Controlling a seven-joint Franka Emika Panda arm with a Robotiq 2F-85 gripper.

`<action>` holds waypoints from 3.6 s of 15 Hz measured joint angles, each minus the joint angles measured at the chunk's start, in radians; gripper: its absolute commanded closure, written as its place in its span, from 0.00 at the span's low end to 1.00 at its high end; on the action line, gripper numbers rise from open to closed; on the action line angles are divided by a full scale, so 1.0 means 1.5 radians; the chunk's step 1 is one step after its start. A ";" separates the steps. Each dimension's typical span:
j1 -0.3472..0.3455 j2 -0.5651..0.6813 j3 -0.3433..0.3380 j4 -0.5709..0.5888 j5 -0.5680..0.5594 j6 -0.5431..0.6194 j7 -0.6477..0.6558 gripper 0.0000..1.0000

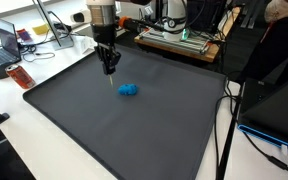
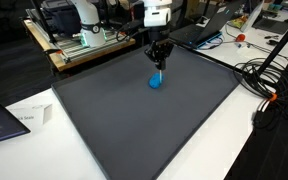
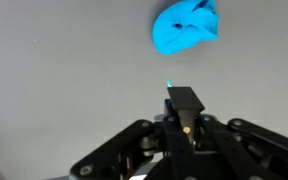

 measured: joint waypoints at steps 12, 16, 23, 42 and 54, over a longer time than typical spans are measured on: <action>0.072 0.004 -0.005 0.006 -0.153 -0.059 0.081 0.96; 0.103 0.004 -0.004 0.012 -0.198 -0.075 0.114 0.96; 0.132 0.025 -0.005 0.044 -0.281 -0.118 0.184 0.96; 0.231 0.130 -0.031 0.137 -0.509 -0.219 0.402 0.97; 0.274 0.216 0.002 0.200 -0.677 -0.367 0.574 0.97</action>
